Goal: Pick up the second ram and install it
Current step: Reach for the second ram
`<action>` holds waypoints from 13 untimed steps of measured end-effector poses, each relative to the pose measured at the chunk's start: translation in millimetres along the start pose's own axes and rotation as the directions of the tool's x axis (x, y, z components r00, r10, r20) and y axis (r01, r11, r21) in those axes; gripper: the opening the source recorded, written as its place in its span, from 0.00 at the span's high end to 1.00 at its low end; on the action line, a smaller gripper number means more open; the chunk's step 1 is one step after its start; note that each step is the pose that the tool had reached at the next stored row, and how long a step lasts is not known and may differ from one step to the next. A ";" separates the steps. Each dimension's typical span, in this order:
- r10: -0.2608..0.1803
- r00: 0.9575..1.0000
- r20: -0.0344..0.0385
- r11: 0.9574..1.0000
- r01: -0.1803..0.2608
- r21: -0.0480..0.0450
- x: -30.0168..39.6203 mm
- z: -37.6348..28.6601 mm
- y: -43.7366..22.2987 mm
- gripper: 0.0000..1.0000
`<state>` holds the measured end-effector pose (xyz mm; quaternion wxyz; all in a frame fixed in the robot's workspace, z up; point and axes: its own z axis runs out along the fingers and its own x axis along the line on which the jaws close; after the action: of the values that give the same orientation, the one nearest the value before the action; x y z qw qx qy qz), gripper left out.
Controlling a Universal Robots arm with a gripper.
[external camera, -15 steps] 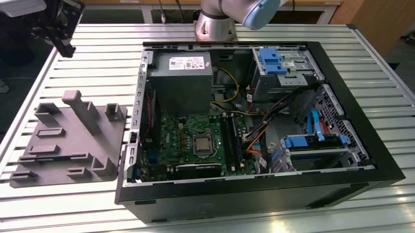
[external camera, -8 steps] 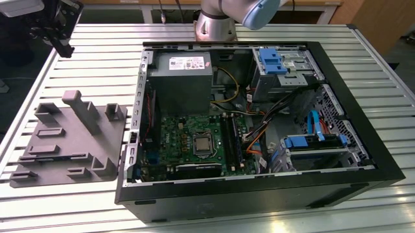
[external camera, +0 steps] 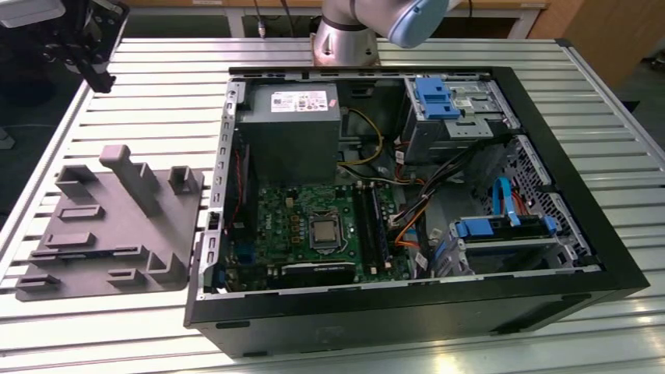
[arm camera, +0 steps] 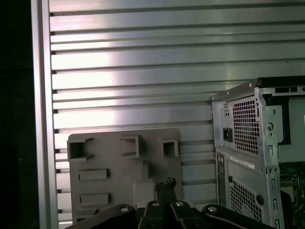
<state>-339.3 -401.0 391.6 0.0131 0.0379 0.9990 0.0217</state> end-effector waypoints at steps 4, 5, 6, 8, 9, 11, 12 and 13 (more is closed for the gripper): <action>0.000 1.000 0.000 1.000 0.000 0.000 1.6 0.0 -0.1 0.89; 0.000 1.000 0.000 1.000 0.000 0.000 2.0 0.0 -0.2 0.89; 0.000 1.000 0.000 1.000 0.000 0.000 2.5 0.0 -0.2 0.89; 0.000 1.000 0.000 1.000 0.000 0.000 3.3 0.0 -0.3 0.89; 0.000 1.000 0.000 1.000 0.000 0.000 3.7 0.0 -0.3 0.89; 0.000 1.000 0.000 1.000 0.000 0.000 4.6 0.0 -0.4 0.89; 0.000 1.000 0.000 1.000 0.000 0.000 5.1 0.0 -0.5 0.89; 0.000 1.000 0.000 1.000 0.000 0.000 5.5 0.0 -0.5 0.89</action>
<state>-344.9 -401.1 391.5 0.0131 0.0379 0.9990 0.0217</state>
